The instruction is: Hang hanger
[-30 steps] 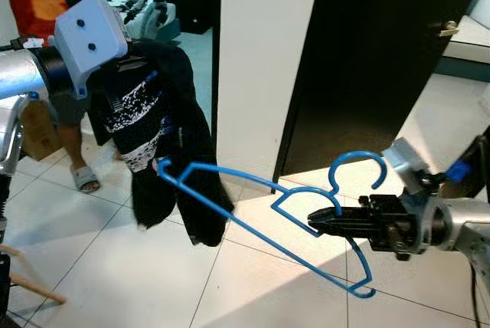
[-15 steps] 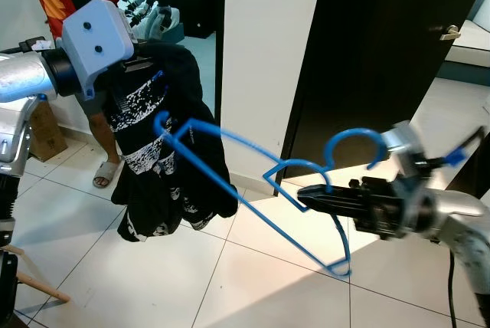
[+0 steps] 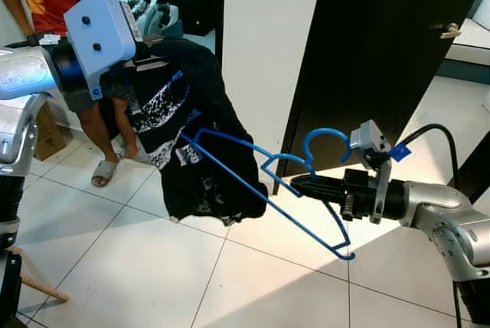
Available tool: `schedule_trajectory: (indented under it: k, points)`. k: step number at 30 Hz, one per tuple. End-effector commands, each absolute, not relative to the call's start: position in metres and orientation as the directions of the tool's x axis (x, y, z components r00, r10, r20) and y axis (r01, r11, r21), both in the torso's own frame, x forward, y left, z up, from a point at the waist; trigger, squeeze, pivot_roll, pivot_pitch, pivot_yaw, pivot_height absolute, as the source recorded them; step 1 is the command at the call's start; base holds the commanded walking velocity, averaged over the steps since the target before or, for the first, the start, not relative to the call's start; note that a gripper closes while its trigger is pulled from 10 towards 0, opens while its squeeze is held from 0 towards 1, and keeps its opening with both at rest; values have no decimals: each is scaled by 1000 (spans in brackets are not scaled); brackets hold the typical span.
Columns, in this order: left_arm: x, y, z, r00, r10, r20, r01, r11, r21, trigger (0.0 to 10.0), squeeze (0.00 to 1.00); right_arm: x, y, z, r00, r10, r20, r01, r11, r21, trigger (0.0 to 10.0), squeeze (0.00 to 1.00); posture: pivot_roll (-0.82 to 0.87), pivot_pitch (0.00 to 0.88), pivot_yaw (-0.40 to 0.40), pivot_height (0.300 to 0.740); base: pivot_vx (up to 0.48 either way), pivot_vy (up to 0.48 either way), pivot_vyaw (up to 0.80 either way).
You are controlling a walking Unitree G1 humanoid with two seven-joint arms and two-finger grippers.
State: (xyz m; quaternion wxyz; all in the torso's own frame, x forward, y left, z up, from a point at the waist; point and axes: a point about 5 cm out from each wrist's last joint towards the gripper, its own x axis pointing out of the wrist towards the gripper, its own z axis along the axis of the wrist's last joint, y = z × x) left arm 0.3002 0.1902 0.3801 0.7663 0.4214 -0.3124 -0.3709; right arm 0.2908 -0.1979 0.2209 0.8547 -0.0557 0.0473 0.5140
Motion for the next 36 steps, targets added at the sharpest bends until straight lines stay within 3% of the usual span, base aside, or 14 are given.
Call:
schedule_trajectory:
  k: [1, 6, 16, 23, 36]
  points:
    - [299, 189, 382, 518, -839, 165, 298, 358, 885, 10000, 0, 291, -203, 237, 474, 879, -53, -880, 470, -74, 10000, 0, 2, 0, -52, 740, 0, 0, 0]
    - [301, 192, 378, 541, -829, 143, 298, 348, 889, 10000, 0, 279, -214, 257, 409, 911, 53, -907, 412, -86, 10000, 0, -1, 0, -49, 740, 0, 0, 0]
    - [298, 190, 380, 525, -840, 137, 309, 338, 889, 10000, 0, 284, -237, 263, 505, 862, 43, -853, 506, -129, 10000, 0, 1, 0, -49, 740, 0, 0, 0]
    - [297, 190, 381, 519, -845, 131, 309, 328, 893, 10000, 0, 281, -241, 262, 497, 867, 47, -858, 499, -120, 10000, 0, 4, 0, -48, 740, 0, 0, 0]
    - [295, 192, 382, 521, -845, 121, 312, 320, 894, 10000, 0, 270, -270, 262, 527, 850, 12, -844, 525, -112, 10000, 0, 7, 0, -49, 740, 0, 0, 0]
